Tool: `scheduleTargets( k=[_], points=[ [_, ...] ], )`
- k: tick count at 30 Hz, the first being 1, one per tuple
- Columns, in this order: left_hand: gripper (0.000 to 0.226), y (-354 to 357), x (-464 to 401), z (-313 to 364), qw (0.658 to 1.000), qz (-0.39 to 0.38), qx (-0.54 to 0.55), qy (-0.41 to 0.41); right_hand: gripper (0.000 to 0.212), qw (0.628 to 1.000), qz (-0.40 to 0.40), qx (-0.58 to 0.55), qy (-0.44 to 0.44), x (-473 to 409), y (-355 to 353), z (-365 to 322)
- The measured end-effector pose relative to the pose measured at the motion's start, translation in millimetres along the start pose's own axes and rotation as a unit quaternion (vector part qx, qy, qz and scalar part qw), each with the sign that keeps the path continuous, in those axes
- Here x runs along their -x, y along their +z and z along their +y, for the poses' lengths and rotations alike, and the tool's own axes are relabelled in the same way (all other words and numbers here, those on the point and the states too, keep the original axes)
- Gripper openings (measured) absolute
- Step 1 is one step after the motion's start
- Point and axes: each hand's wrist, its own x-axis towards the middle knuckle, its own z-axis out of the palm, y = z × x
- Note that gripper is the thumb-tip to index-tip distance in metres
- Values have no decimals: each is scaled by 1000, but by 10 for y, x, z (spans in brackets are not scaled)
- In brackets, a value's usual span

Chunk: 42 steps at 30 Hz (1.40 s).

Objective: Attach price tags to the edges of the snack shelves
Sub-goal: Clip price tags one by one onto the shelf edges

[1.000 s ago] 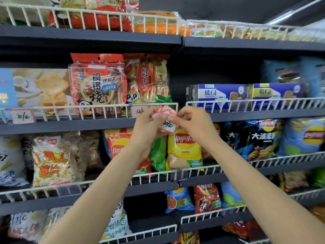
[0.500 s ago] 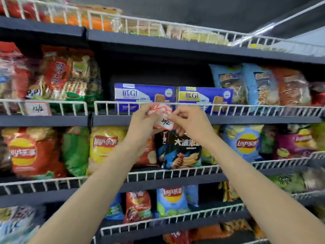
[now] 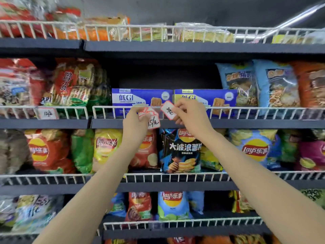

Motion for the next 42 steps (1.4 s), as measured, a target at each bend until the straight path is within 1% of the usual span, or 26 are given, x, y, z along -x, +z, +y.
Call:
scheduleTargets(
  k=[1,3,4,6,9,12,19,22,26,32,35,38,40,42],
  points=[
    [40,-9,-6,-21,1000,-12,-5,-19,13,999,15,37,-8,-33,18,18],
    [49,-17,17,-9,998,-55,-19,-31,12,994,40,99,-22,-83,38,22],
    [50,-15,22,-11,996,-79,-18,-30,13,993,48,109,-24,-96,40,4],
    [51,-33,20,-9,994,-104,6,-40,14,993,54,105,-28,-121,55,-29],
    [54,-64,0,-52,993,-107,6,-38,20,993,48,98,-44,-163,89,-75],
    [55,-89,8,-76,993,-116,-13,-10,22,989,59,115,-77,-189,137,-104],
    [56,-194,-11,-204,990,-125,-56,32,15,982,88,118,-122,-212,290,-169],
    [56,-252,-25,-237,985,-135,-89,55,14,982,75,122,-122,-249,336,-190],
    [55,-318,-83,-298,983,-160,-76,50,18,978,59,160,-119,-262,360,-239],
    [55,-331,-111,-351,983,-167,-61,48,19,968,41,219,-117,-269,395,-285],
    [55,-331,-139,-365,982,-170,-64,47,20,956,26,268,-113,-231,406,-230],
    [55,-334,-142,-354,983,-172,-55,43,22,949,52,291,-106,-182,424,-169],
    [55,-339,-135,-343,982,-174,-53,42,21,940,68,313,-115,-162,453,-144],
    [55,-347,-127,-332,982,-176,-53,39,20,939,70,313,-125,-146,474,-138]
  ],
)
